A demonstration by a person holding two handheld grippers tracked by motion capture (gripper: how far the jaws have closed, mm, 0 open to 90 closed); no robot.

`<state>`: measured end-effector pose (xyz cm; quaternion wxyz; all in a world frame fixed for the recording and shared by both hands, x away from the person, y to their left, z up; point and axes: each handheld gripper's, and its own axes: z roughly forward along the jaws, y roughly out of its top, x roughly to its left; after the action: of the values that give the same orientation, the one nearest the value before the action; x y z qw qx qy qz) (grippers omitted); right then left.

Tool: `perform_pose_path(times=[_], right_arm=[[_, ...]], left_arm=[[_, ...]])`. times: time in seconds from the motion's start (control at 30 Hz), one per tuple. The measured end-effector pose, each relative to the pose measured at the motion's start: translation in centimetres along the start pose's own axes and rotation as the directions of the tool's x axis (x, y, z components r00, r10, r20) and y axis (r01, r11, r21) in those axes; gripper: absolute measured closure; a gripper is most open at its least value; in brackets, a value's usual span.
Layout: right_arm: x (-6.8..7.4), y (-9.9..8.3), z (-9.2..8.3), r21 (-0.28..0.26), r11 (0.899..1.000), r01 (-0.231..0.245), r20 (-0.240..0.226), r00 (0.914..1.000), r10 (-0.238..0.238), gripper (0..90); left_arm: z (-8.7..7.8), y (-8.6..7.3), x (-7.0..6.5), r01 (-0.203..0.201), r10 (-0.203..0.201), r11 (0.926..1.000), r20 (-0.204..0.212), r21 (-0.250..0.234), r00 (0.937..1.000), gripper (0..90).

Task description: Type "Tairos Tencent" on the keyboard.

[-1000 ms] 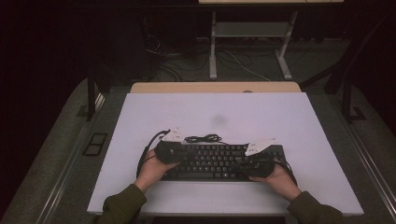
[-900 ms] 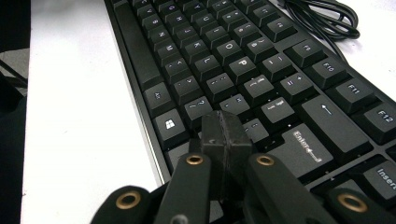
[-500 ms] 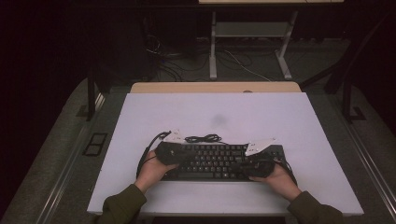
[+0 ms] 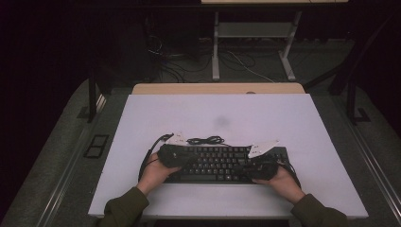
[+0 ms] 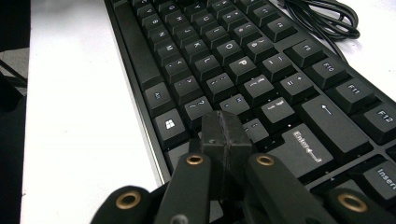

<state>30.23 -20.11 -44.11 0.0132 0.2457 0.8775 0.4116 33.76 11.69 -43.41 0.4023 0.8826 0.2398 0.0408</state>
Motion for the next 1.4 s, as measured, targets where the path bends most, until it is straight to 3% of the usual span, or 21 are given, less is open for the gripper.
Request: perform_pose_path(times=[0.37, 0.8, 1.07, 1.17, 1.4], right_arm=[[0.0, 0.0, 0.0, -0.001, 1.000, 0.000, -0.001, 1.0000, 0.000, 89.2], [0.0, 0.0, 0.0, 0.000, 1.000, 0.001, -0.001, 1.0000, -0.001, 89.2], [-0.2, 0.0, -0.1, -0.002, 1.000, -0.003, 0.007, 1.0000, 0.003, 89.1], [-0.1, 0.0, -0.1, -0.002, 1.000, -0.002, 0.007, 1.0000, 0.002, 89.1], [0.0, 0.2, -0.2, 0.000, 1.000, 0.003, 0.007, 1.0000, -0.003, 89.1]], left_arm=[[-0.8, 0.2, 0.0, 0.005, -0.006, 0.9993, -0.011, -0.038, 0.9999, 88.8], [-2.2, -0.8, 0.4, 0.047, -0.049, 0.9945, -0.017, -0.094, 0.9987, 52.9], [-3.4, -1.7, 0.0, 0.051, -0.056, 0.9933, -0.046, -0.104, 0.9974, 22.1], [-3.6, -1.9, -0.1, 0.055, -0.061, 0.9927, -0.051, -0.108, 0.9969, 17.4], [-3.8, -2.2, -0.2, 0.057, -0.063, 0.9922, -0.051, -0.111, 0.9967, 17.2]])
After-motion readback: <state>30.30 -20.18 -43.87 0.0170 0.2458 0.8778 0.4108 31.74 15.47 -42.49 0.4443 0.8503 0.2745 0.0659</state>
